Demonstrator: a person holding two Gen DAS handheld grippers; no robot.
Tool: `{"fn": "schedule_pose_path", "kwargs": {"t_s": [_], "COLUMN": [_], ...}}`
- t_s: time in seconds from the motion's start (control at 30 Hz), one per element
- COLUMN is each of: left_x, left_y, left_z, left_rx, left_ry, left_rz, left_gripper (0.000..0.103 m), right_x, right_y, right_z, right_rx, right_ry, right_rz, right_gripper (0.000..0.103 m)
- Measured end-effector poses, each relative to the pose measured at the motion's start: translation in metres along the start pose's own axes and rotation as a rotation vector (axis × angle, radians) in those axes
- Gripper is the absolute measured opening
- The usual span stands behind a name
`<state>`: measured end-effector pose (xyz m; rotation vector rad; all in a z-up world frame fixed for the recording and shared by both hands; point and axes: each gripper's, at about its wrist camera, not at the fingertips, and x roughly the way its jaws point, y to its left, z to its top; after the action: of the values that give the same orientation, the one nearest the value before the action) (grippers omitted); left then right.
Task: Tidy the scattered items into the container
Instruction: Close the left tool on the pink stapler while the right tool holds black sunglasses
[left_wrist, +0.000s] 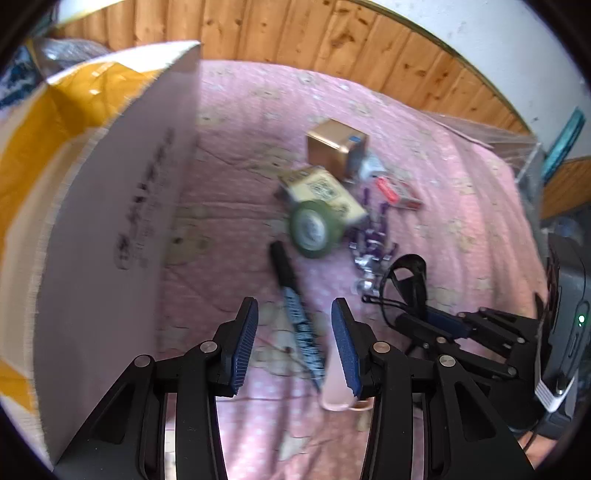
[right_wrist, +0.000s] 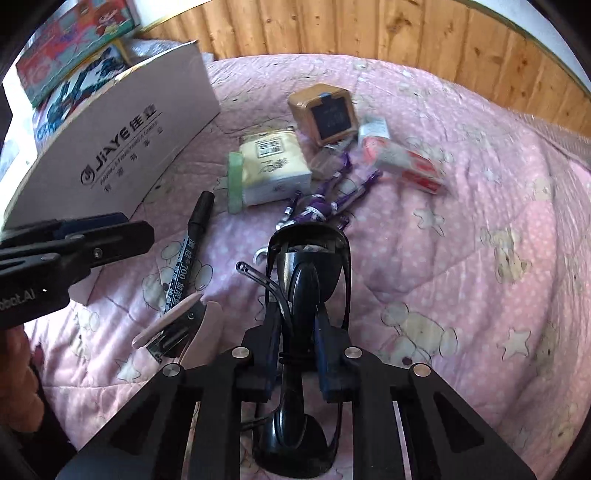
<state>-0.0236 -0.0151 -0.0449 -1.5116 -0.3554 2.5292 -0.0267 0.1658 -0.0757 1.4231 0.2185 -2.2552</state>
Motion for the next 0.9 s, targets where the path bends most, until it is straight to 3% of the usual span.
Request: {"fn": "schedule_pose_path", "kwargs": {"t_s": [0.1, 0.3, 0.37, 0.5, 0.6, 0.63, 0.7, 0.83, 0.9], "left_x": [0.01, 0.016, 0.02, 0.028, 0.024, 0.021, 0.021, 0.04, 0.044], "left_y": [-0.008, -0.031, -0.034, -0.041, -0.044, -0.045, -0.046, -0.05, -0.059], "left_z": [-0.003, -0.023, -0.028, -0.036, -0.039, -0.038, -0.038, -0.042, -0.043], "left_rx": [0.001, 0.056, 0.084, 0.101, 0.103, 0.108, 0.128, 0.151, 0.183], "left_ry": [0.049, 0.113, 0.154, 0.171, 0.13, 0.116, 0.108, 0.122, 0.102], "left_rz": [-0.095, -0.109, -0.076, -0.121, -0.155, -0.164, -0.154, -0.102, -0.078], "left_gripper": [0.044, 0.044, 0.045, 0.044, 0.044, 0.044, 0.044, 0.046, 0.047], "right_x": [-0.007, -0.013, -0.013, -0.015, -0.021, -0.021, -0.027, -0.032, -0.022], "right_y": [-0.012, -0.035, -0.043, -0.06, -0.067, -0.067, -0.067, -0.065, -0.063], "right_z": [-0.005, -0.014, -0.018, -0.018, -0.025, -0.026, -0.029, -0.03, -0.03], "right_rx": [0.049, 0.135, 0.173, 0.226, 0.246, 0.24, 0.227, 0.207, 0.203], "right_ry": [-0.006, -0.002, -0.001, -0.008, -0.009, -0.008, -0.022, -0.027, -0.001], "right_rz": [0.015, 0.023, 0.037, 0.052, 0.082, 0.09, 0.117, 0.111, 0.128], "right_gripper": [0.018, 0.02, 0.031, 0.052, 0.05, 0.041, 0.031, 0.032, 0.041]}}
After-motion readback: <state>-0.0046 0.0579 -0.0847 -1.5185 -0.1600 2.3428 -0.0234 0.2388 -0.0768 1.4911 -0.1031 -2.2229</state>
